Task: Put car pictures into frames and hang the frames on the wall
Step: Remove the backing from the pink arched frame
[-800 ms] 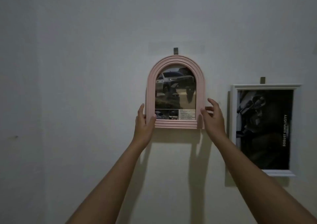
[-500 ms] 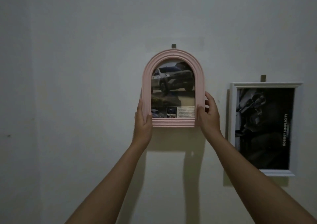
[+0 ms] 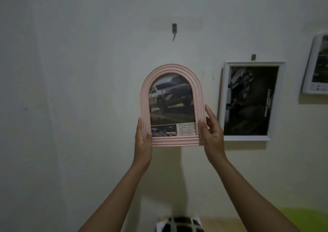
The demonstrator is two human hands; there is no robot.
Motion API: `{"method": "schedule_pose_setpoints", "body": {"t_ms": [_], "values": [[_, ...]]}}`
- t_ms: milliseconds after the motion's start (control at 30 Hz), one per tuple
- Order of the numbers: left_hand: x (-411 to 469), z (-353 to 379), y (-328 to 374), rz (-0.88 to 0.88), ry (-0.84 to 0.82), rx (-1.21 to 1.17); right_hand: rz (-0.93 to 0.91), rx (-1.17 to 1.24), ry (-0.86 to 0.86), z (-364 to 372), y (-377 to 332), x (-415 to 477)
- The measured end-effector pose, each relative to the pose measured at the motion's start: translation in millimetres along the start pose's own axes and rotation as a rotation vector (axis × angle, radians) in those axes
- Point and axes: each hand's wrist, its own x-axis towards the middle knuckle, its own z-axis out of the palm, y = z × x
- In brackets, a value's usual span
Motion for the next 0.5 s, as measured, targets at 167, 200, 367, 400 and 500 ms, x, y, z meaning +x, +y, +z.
{"method": "schedule_pose_setpoints", "body": {"t_ms": [167, 200, 367, 400, 500], "values": [[-64.3, 17.4, -33.2, -0.203, -0.141, 0.087, 0.059, -0.076, 0.045, -28.1, 16.4, -72.7], [-72.8, 23.6, -33.8, -0.216, -0.173, 0.094, 0.05, -0.116, 0.032, -35.4, 17.2, -83.3], [-94.3, 72.9, 24.4, -0.242, -0.206, -0.043, -0.155, -0.485, -0.037, -82.0, 20.9, -115.0], [-97.7, 84.7, 37.7, -0.219, -0.215, -0.067, -0.202, -0.566, -0.061, -94.0, 20.7, -118.1], [-109.4, 118.2, 63.8, -0.231, -0.226, -0.068, -0.348, -0.789, -0.162, -130.0, 14.9, -124.4]]}}
